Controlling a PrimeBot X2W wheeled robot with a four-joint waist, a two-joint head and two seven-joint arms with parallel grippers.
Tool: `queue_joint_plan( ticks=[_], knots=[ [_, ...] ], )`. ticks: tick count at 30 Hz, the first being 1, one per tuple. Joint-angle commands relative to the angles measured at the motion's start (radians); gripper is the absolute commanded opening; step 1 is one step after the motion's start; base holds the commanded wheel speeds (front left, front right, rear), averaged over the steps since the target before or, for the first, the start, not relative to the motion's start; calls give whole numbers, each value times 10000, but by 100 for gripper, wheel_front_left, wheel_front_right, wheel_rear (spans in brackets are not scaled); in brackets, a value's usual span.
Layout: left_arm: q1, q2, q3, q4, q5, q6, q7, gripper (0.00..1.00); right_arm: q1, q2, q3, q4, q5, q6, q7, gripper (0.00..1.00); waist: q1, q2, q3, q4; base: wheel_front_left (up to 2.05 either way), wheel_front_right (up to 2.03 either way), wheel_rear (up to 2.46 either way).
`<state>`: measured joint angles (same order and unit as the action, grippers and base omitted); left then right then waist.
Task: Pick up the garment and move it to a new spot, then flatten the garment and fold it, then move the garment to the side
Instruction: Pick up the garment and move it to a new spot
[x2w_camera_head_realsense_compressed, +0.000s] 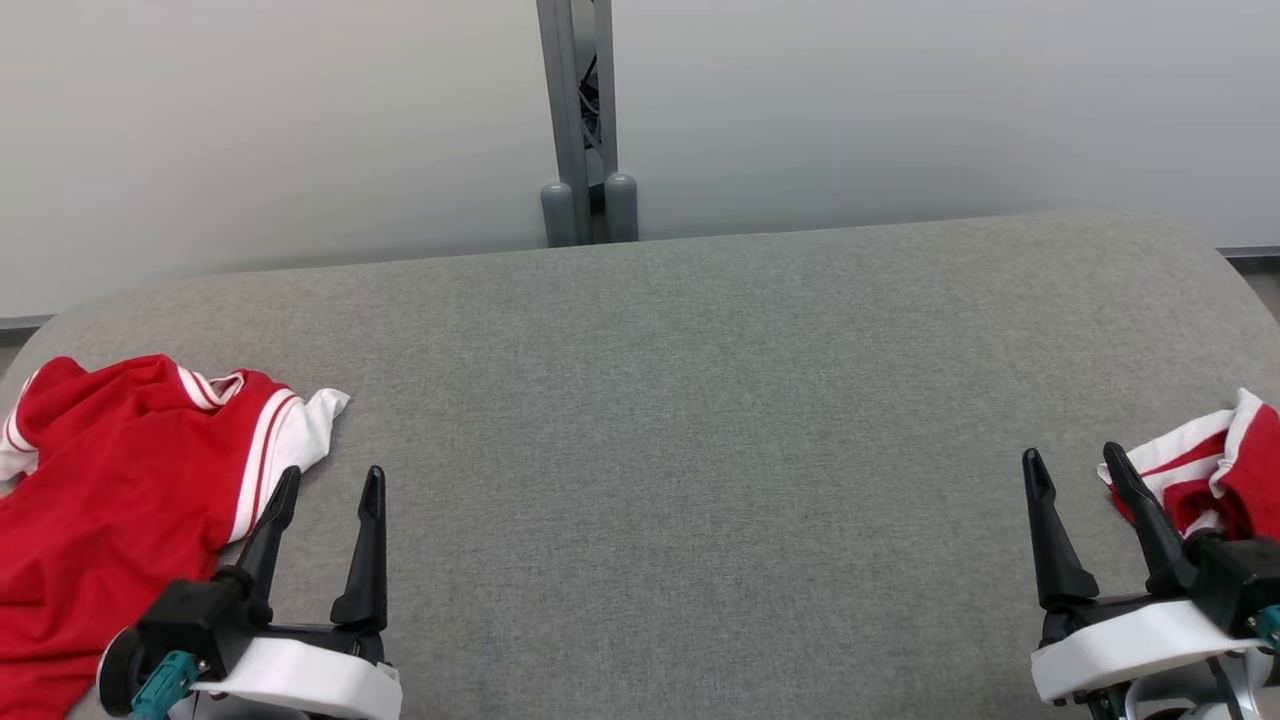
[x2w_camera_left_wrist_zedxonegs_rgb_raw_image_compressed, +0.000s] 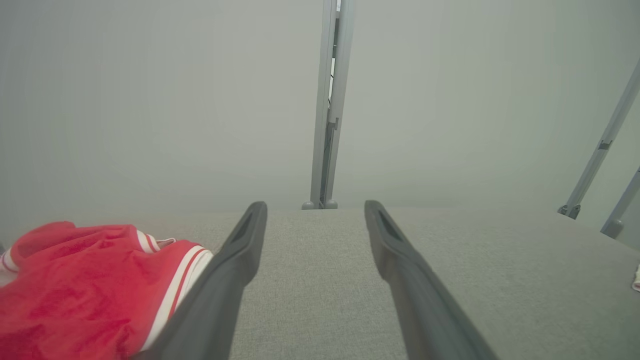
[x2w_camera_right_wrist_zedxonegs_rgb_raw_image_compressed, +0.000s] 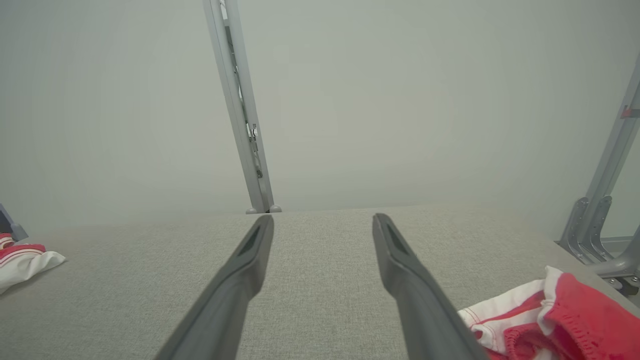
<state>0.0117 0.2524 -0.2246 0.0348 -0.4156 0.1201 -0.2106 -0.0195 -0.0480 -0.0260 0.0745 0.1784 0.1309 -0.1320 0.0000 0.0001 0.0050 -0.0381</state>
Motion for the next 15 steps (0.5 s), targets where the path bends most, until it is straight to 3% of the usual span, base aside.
queue_joint_plan(
  ticks=[1, 11, 15],
  knots=[
    [-197, -19, 7, 29, -94, -24, -54, 100, 105, -52, -67, -78, 16, -4, 4, 100, 0, -1, 29, 198, 0, 0, 0],
    [-541, -231, 142, 116, -159, 41, -272, 100, 64, -50, 208, -243, 57, -4, 25, 100, 0, -1, 53, 1639, 0, 0, 0],
    [-526, -267, 221, 165, -218, 61, -355, 100, 17, -50, 444, -305, 118, -4, 36, 100, 0, -1, 7, 2632, 0, 0, 0]
  ],
)
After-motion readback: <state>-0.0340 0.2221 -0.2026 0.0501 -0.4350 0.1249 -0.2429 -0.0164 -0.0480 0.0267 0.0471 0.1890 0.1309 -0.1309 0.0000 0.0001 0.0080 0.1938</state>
